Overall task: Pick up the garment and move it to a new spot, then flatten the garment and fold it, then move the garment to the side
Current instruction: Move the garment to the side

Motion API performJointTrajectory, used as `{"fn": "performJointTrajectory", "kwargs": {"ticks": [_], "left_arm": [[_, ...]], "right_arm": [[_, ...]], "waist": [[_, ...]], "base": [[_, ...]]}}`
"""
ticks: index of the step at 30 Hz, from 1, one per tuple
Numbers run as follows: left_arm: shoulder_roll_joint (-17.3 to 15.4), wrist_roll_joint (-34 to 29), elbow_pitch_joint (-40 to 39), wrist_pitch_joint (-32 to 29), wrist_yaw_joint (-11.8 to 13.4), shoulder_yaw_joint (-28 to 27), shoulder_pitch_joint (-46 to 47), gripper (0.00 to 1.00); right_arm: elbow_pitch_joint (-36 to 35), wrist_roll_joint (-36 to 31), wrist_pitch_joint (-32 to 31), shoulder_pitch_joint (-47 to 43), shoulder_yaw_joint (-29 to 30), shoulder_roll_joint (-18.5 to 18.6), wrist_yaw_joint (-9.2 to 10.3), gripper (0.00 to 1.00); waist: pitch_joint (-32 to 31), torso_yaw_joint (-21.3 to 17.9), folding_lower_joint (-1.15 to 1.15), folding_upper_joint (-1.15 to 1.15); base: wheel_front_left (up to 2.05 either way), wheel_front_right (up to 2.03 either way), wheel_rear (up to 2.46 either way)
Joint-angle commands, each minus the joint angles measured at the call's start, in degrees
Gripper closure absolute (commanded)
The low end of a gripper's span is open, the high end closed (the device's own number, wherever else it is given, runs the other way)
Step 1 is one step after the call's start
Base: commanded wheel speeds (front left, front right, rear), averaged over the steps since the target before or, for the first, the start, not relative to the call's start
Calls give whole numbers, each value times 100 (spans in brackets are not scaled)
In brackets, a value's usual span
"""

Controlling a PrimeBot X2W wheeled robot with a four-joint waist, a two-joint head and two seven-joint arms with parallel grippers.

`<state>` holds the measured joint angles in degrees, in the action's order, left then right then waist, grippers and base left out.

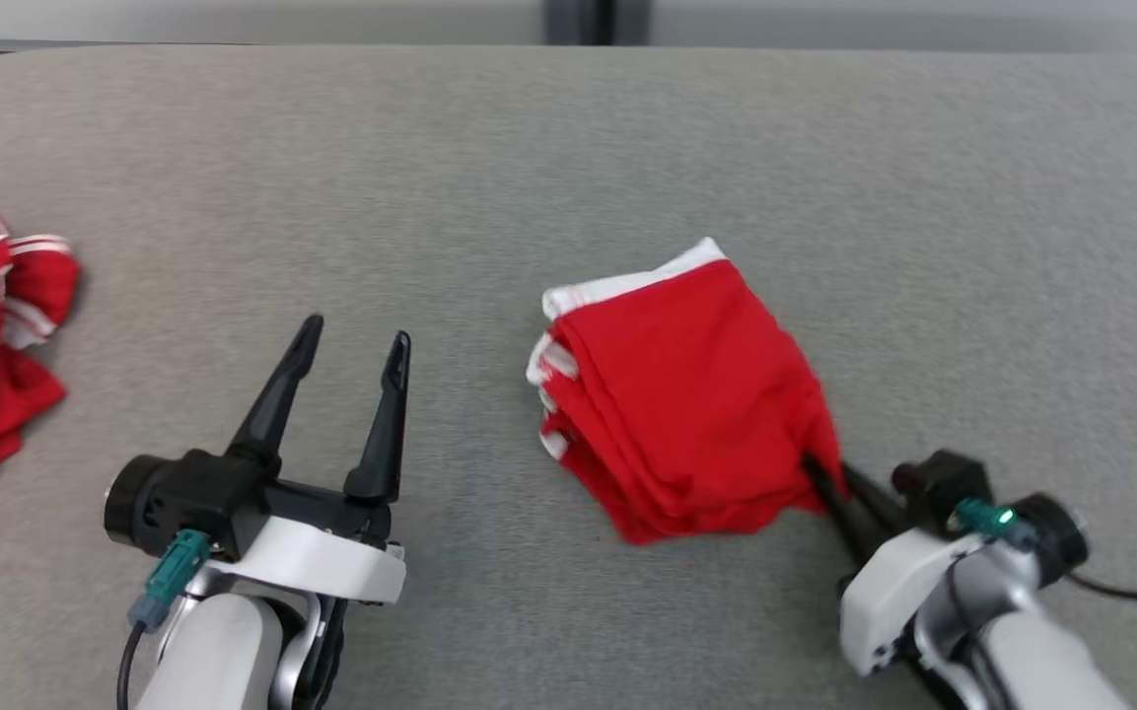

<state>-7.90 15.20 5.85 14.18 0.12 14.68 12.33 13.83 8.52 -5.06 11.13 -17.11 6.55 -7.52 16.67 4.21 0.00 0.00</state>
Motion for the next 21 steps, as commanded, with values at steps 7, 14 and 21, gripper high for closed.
{"fn": "performJointTrajectory", "kwargs": {"ticks": [7,14,21], "left_arm": [[-229,-142,-326,-192,-98,86,346,0],[-368,-261,-607,-400,-160,216,567,0],[-480,-293,-790,-526,-195,294,592,0]], "right_arm": [[573,166,308,872,492,616,3,100],[1567,251,816,1504,1504,1000,3,100],[2507,252,1245,1683,2419,1162,3,100]], "waist": [[528,-867,0,0],[860,-1116,0,0],[1065,-1309,0,0]], "base": [[0,0,0],[0,0,0],[0,0,0]]}}
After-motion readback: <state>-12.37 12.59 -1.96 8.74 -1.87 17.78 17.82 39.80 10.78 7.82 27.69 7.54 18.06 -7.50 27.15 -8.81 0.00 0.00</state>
